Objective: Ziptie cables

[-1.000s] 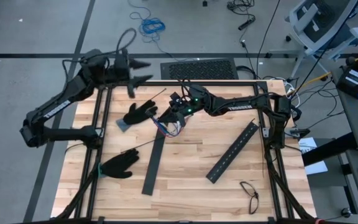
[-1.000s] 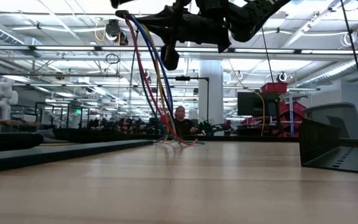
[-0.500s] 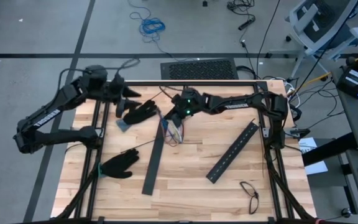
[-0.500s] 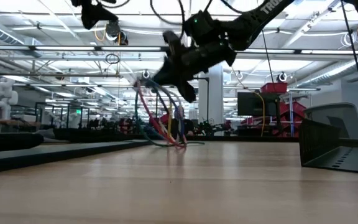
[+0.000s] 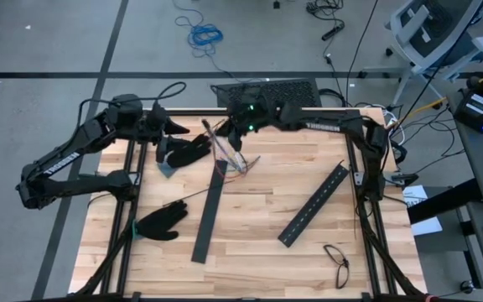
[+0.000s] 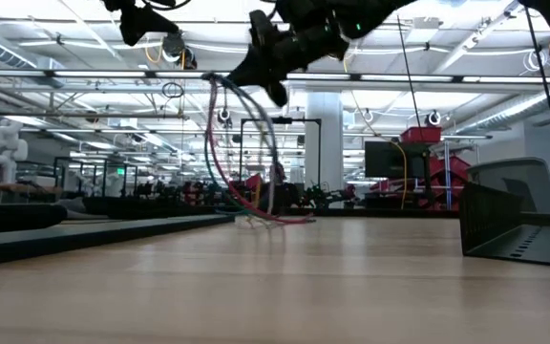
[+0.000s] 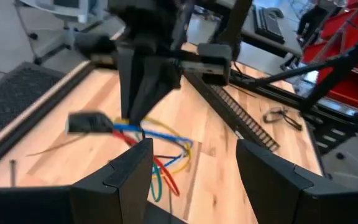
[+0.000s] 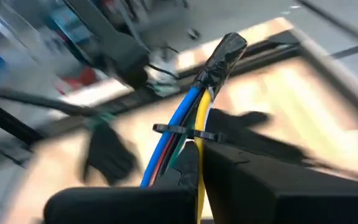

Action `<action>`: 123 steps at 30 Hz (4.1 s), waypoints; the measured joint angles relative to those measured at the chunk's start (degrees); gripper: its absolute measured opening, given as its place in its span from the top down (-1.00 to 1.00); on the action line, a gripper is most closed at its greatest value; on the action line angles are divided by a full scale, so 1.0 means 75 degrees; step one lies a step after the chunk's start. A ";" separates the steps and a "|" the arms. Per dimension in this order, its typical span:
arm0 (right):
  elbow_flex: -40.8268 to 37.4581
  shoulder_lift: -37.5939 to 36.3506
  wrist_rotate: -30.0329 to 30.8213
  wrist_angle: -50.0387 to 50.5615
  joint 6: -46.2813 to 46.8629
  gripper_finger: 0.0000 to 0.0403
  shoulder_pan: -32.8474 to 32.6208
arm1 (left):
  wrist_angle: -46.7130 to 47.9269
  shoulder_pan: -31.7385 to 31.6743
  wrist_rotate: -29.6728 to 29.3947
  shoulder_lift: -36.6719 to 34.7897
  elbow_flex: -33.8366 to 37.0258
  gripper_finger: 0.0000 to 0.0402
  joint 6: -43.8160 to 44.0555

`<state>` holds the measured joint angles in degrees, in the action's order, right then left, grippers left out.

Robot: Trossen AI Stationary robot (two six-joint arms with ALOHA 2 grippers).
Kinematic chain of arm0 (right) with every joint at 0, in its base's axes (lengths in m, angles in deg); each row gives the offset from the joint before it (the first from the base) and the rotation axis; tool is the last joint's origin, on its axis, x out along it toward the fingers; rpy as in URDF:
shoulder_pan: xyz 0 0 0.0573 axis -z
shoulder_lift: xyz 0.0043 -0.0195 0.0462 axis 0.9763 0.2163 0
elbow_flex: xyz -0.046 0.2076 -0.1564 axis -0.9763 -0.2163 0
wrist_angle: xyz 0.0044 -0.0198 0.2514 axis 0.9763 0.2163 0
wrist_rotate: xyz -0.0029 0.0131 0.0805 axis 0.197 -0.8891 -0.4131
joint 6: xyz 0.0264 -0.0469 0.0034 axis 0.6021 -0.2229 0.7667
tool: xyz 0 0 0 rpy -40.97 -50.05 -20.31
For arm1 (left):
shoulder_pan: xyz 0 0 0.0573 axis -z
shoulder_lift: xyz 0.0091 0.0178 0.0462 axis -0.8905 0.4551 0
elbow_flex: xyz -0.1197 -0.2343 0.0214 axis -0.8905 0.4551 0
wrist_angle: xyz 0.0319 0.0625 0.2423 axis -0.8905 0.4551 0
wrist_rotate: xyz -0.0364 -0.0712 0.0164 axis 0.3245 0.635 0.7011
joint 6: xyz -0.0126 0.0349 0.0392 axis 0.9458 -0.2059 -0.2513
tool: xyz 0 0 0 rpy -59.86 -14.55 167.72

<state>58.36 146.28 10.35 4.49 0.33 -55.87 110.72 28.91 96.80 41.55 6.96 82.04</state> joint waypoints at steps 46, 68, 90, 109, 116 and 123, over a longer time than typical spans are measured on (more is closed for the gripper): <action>0.3404 0.3747 0.0940 0.3240 -0.1072 1.00 -0.1833 | 0.0373 -0.0003 -0.1043 -0.2105 0.0003 -0.13 0.0810; 0.3399 0.3597 0.1528 0.3260 -0.0057 0.21 -0.1831 | 0.1437 -0.0003 -0.1219 -0.2100 0.0051 -0.13 0.0207; 0.0774 0.1859 0.1759 0.0978 0.5062 0.39 -0.1161 | -0.4438 0.0000 0.0370 -0.3734 0.7067 -0.13 0.6017; -0.1858 0.1928 0.3986 -0.3244 1.0640 0.39 -0.2216 | -0.3540 0.0003 -0.0178 -0.3257 0.7067 -0.13 0.4975; -0.0915 0.2498 0.3508 -0.2374 1.0256 0.39 -0.2088 | -0.3571 0.0161 -0.0731 -0.3231 0.7067 -0.13 0.4605; 0.0549 0.3232 0.3031 -0.1033 0.9616 0.39 -0.1846 | -0.3508 0.0644 -0.0982 -0.3008 0.7067 -0.13 0.4148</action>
<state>62.48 170.53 33.08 -3.25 72.45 -69.72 84.40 33.74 89.43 18.99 59.97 113.15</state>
